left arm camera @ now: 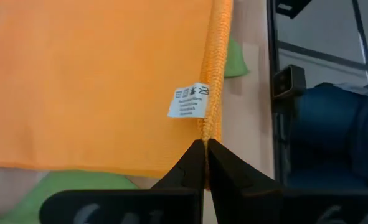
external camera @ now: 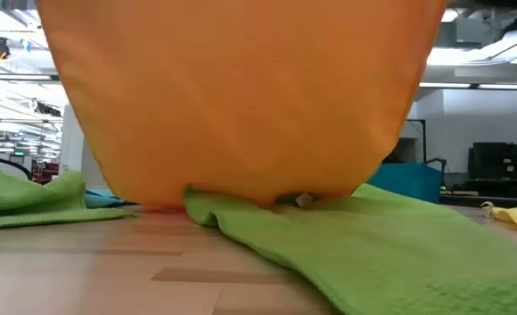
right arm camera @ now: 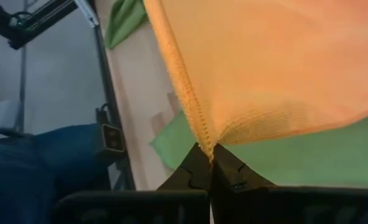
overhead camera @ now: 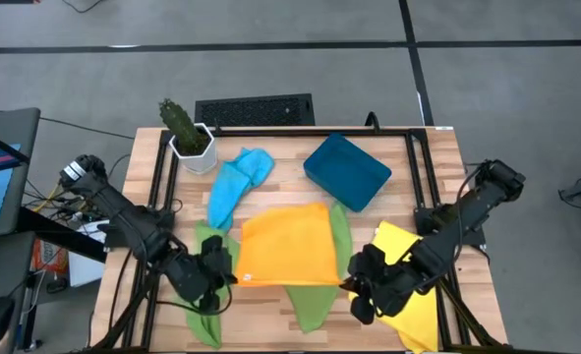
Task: Fold microfiber towels
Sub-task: Fold the orange microfiber towel
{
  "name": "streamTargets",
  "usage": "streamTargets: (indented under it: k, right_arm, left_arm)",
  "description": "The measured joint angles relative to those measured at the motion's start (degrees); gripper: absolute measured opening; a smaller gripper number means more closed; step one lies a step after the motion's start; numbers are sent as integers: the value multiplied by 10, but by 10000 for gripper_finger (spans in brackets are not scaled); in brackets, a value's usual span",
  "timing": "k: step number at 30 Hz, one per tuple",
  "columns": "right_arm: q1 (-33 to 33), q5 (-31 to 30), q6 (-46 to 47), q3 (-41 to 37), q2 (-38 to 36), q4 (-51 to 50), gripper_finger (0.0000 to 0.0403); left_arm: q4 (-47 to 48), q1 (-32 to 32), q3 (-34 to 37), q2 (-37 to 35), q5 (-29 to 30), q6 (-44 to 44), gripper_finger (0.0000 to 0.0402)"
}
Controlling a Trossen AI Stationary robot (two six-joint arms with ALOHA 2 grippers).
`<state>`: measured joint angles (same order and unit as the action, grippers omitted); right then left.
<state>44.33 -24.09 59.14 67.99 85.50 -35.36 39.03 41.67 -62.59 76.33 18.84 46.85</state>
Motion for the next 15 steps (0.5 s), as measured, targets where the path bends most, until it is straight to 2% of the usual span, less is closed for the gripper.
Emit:
streamTargets:
  k: [7,15]
  right_arm:
    - [-7,0,-25,0,0,8,12]
    - [-108,14,-149,0,0,-40,12]
  left_arm:
    - [10,16,1,18,9,35,0]
    - [89,-23,1,16,49,-52,0]
